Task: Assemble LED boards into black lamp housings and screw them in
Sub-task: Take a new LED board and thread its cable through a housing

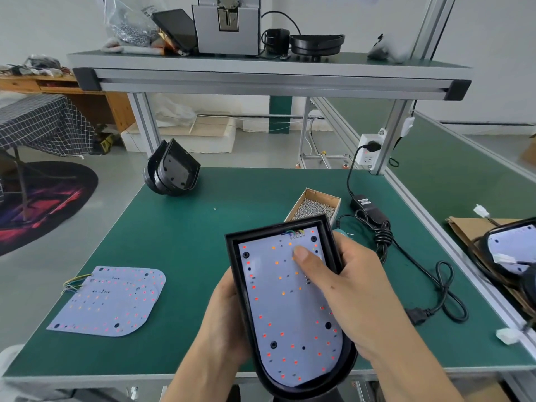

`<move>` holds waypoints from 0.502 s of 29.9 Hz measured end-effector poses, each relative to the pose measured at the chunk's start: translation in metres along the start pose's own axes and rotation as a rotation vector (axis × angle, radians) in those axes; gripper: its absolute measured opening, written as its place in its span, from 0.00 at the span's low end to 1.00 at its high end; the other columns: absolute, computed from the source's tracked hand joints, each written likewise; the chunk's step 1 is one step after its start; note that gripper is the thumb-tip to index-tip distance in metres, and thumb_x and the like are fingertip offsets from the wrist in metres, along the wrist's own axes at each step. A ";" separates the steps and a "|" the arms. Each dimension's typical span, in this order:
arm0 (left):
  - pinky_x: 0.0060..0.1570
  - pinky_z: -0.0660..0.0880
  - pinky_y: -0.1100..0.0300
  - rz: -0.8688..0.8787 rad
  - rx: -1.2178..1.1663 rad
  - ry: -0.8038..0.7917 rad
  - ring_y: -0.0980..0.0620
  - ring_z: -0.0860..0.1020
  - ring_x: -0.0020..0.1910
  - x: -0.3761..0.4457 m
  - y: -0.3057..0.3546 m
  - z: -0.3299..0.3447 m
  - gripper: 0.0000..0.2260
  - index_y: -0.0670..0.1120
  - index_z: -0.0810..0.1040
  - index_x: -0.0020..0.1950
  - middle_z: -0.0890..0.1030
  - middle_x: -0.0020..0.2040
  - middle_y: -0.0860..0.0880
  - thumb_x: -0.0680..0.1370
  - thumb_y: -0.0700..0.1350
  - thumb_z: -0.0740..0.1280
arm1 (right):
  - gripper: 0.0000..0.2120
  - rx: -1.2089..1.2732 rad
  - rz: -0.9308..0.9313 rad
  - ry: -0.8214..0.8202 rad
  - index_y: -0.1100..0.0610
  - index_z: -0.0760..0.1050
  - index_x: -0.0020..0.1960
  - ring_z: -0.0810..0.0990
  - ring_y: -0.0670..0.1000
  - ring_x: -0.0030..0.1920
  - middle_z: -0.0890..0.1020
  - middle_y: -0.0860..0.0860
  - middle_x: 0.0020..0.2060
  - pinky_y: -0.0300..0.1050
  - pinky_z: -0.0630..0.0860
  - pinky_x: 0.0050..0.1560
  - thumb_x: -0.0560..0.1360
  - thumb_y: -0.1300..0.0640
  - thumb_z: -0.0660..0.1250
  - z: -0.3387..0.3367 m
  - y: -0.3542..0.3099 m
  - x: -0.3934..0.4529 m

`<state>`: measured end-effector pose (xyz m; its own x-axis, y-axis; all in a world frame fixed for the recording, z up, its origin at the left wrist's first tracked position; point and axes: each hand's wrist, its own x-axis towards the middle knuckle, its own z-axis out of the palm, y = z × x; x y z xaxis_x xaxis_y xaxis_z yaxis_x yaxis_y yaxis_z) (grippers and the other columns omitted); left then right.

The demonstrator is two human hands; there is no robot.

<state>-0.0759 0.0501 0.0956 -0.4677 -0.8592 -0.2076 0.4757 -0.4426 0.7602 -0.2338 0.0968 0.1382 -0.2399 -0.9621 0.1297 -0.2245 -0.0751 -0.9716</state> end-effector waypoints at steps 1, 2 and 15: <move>0.30 0.79 0.60 0.010 -0.018 -0.062 0.46 0.82 0.28 0.000 0.004 0.002 0.13 0.43 0.85 0.33 0.83 0.32 0.43 0.61 0.52 0.82 | 0.03 0.038 0.015 -0.012 0.41 0.83 0.48 0.86 0.49 0.41 0.88 0.46 0.42 0.41 0.81 0.38 0.80 0.48 0.72 -0.001 0.000 0.000; 0.35 0.81 0.57 0.005 -0.013 -0.154 0.45 0.85 0.34 0.000 0.008 0.004 0.21 0.41 0.87 0.37 0.86 0.38 0.40 0.53 0.52 0.86 | 0.04 0.081 0.037 -0.018 0.42 0.84 0.48 0.88 0.49 0.43 0.88 0.46 0.44 0.40 0.81 0.39 0.81 0.50 0.72 -0.002 -0.001 0.000; 0.34 0.79 0.65 0.246 0.150 -0.233 0.56 0.83 0.33 0.014 0.011 -0.007 0.19 0.48 0.88 0.42 0.87 0.38 0.51 0.79 0.33 0.59 | 0.10 0.441 0.248 -0.068 0.50 0.86 0.53 0.89 0.55 0.49 0.89 0.53 0.52 0.43 0.83 0.42 0.75 0.48 0.72 0.001 -0.009 -0.003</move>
<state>-0.0717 0.0314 0.0968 -0.5180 -0.8462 0.1252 0.4884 -0.1724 0.8555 -0.2301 0.0999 0.1468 -0.1697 -0.9789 -0.1139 0.2544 0.0682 -0.9647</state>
